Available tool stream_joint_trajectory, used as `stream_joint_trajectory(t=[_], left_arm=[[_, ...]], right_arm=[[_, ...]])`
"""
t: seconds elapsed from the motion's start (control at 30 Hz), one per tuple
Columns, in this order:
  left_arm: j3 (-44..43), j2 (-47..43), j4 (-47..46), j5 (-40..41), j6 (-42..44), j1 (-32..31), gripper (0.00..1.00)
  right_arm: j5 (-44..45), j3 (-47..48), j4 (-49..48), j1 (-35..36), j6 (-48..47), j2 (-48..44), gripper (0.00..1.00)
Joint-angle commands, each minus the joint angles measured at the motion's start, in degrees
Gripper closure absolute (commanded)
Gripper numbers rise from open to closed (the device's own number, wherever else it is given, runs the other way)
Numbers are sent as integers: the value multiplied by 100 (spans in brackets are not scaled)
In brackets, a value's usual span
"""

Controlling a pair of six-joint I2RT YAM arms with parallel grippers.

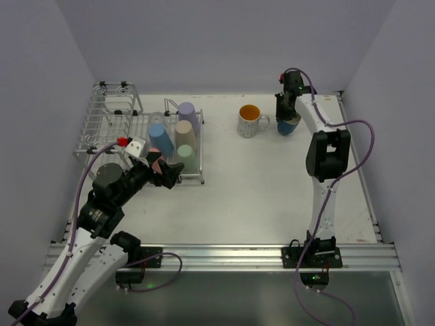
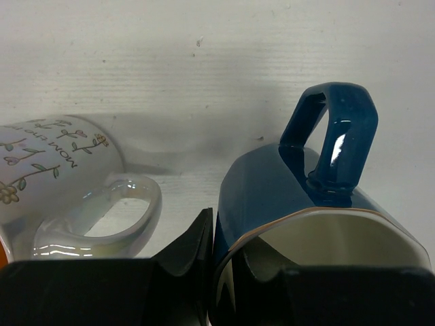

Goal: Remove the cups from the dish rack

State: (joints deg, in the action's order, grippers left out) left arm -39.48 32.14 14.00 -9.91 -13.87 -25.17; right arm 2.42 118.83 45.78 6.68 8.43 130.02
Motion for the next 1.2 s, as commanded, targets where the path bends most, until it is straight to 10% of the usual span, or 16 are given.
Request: stream_joint_trajectory(t=[0.0, 0.3, 0.57, 0.83, 1.17], left_arm=[[11, 3, -20, 165, 139, -32, 0], [2, 117, 24, 420, 139, -6, 0], [-7, 266, 68, 525, 139, 73, 0], [-260, 635, -20, 658, -72, 161, 0], [-981, 1663, -310, 965, -740, 100, 0]], right_arm=[[-22, 299, -130, -9, -210, -99, 100], [-154, 246, -359, -9, -69, -336, 75], [-92, 124, -359, -17, -148, -468, 73], [-206, -17, -622, 9, -17, -1625, 26], [-1506, -4443, -3643, 79, 1457, -5394, 6]])
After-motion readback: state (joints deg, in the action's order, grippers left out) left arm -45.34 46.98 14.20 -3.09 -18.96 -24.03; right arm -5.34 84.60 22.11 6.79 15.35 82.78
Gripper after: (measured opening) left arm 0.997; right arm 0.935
